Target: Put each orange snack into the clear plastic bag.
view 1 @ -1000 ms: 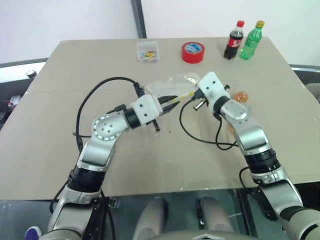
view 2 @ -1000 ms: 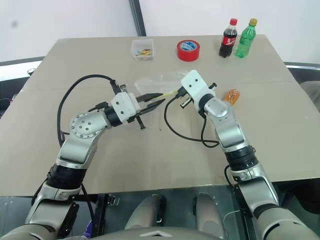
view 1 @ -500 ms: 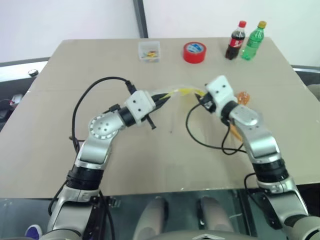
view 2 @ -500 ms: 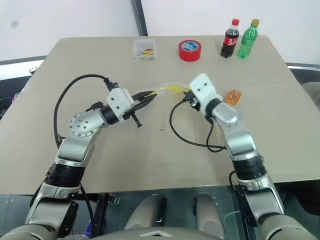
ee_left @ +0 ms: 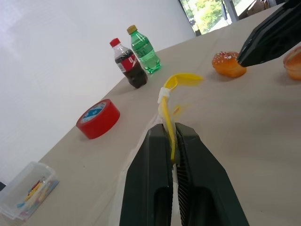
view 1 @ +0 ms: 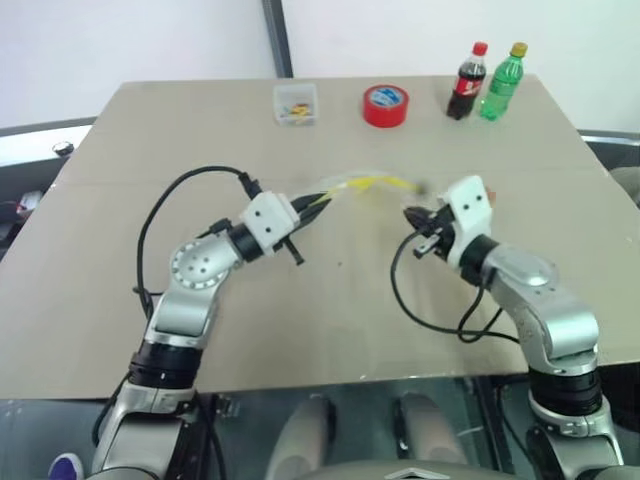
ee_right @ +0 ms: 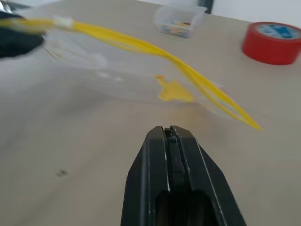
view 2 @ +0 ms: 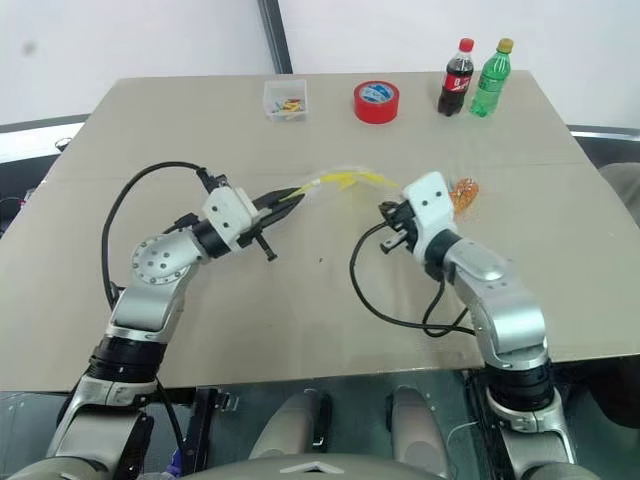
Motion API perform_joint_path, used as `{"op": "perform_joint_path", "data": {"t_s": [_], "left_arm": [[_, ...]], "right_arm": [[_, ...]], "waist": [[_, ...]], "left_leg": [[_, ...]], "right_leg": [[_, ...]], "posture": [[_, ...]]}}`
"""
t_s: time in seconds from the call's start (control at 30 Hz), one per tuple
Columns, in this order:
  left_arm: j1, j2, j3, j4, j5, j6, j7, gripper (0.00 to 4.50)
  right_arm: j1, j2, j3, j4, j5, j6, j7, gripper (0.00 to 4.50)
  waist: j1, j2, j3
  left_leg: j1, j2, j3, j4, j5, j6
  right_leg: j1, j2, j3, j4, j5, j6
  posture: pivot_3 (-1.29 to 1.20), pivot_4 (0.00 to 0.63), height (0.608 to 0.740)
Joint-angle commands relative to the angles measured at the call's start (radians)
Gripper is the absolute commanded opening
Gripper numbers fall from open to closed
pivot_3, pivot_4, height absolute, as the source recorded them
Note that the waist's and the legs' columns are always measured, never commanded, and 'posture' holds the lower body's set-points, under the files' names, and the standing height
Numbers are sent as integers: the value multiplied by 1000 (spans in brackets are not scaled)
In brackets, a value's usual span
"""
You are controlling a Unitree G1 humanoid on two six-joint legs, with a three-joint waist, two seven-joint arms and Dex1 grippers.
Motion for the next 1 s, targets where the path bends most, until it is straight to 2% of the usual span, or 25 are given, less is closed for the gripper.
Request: {"op": "perform_joint_path", "data": {"t_s": [0.03, 0.17, 0.47, 1.0], "left_arm": [[8, 16, 19, -14, -15, -42, -17, 0], [26, 26, 26, -35, -30, -40, -28, 0], [55, 39, 33, -65, -38, -33, -29, 0], [63, 38, 25, -92, -56, -19, -38, 0]], "right_arm": [[-52, 47, -12, 5, 45, 14, -31, 64], [-91, 86, -36, 35, 78, 22, -55, 64], [-150, 104, 2, 104, 101, 1, -58, 64], [-156, 111, 33, 138, 121, -7, -67, 64]], "waist": [[1, 0, 0], [4, 0, 0], [0, 0, 0], [0, 1, 0]], "left_leg": [[0, 0, -1, 0, 0, 0], [0, 0, -2, 0, 0, 0], [0, 0, -2, 0, 0, 0], [0, 0, -2, 0, 0, 0]], "right_leg": [[0, 0, 0, 0, 0, 0], [1, -1, -2, -1, 0, 0], [1, 0, -2, -1, 0, 0], [1, 0, -2, -1, 0, 0]], "posture": [[0, 150, 740], [0, 150, 740], [0, 150, 740], [0, 150, 740]]}}
